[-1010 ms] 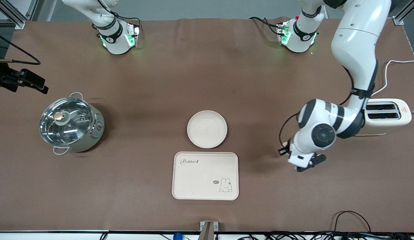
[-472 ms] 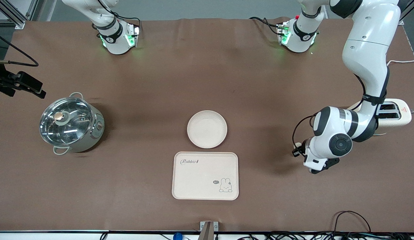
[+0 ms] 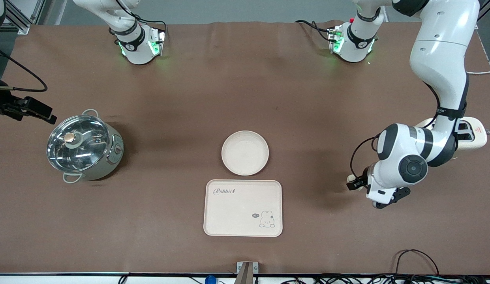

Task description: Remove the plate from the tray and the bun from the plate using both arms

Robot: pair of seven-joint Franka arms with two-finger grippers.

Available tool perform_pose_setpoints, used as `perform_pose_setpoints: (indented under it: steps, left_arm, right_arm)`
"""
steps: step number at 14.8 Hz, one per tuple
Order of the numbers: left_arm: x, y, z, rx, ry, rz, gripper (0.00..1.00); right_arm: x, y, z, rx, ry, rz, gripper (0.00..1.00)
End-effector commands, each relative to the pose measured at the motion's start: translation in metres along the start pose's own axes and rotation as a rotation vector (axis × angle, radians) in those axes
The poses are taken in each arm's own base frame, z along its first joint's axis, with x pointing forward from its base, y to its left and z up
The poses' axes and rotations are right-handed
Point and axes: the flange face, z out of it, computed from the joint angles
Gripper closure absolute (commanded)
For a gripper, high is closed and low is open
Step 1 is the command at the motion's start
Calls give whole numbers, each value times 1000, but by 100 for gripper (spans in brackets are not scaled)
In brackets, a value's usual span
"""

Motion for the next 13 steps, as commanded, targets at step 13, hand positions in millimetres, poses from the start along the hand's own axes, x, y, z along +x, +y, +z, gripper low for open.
perform_pose_setpoints:
  steps: [13]
  left_arm:
    - [-30, -32, -201, 37, 76, 63, 0]
  right_arm:
    - [-6, 28, -1, 117, -22, 52, 0]
